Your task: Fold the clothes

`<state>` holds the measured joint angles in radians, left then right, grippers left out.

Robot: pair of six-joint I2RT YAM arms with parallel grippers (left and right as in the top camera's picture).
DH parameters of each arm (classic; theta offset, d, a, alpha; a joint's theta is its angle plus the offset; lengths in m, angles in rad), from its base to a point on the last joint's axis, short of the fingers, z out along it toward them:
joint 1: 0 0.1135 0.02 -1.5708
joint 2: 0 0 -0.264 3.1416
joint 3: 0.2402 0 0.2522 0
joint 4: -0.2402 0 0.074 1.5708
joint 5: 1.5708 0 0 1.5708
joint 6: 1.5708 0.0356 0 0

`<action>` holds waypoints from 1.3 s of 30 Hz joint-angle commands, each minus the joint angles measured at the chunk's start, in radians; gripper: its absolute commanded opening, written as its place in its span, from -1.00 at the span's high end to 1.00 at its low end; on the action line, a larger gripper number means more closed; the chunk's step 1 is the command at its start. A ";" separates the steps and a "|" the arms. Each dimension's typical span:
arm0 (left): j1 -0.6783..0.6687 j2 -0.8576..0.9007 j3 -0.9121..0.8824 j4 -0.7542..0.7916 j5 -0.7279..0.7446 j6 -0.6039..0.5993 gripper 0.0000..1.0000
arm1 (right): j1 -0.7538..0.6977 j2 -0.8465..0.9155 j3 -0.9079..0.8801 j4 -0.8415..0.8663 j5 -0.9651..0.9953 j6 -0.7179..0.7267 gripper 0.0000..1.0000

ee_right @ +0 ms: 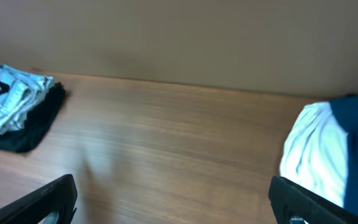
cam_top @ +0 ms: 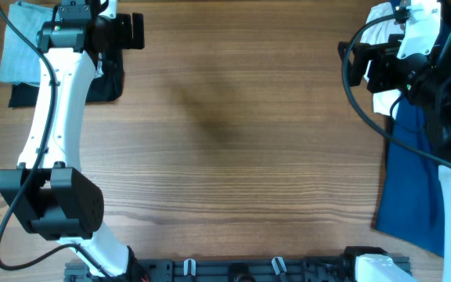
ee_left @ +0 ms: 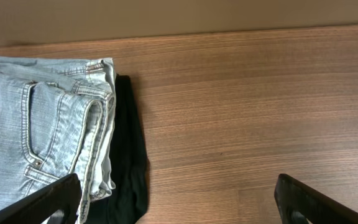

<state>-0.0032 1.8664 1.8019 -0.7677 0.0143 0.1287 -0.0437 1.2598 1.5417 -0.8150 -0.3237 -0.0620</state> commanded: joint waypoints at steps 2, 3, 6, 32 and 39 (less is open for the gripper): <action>0.000 0.002 0.005 0.000 0.016 -0.010 -0.99 | 0.004 -0.191 -0.278 0.252 0.039 -0.070 -0.99; 0.000 0.002 0.005 0.000 0.016 -0.010 -1.00 | 0.004 -0.252 -0.381 0.341 0.039 -0.070 -1.00; 0.000 0.002 0.005 0.000 0.016 -0.010 -0.99 | 0.006 -0.573 -0.847 0.665 0.036 -0.051 -0.99; 0.000 0.002 0.005 0.000 0.016 -0.010 -1.00 | 0.060 -1.249 -1.537 0.818 0.261 0.170 -1.00; 0.000 0.002 0.005 0.000 0.016 -0.010 -1.00 | 0.060 -1.246 -1.537 0.818 0.261 0.170 -0.99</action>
<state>-0.0032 1.8671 1.8019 -0.7696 0.0250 0.1284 0.0109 0.0200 0.0067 0.0010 -0.0807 0.1120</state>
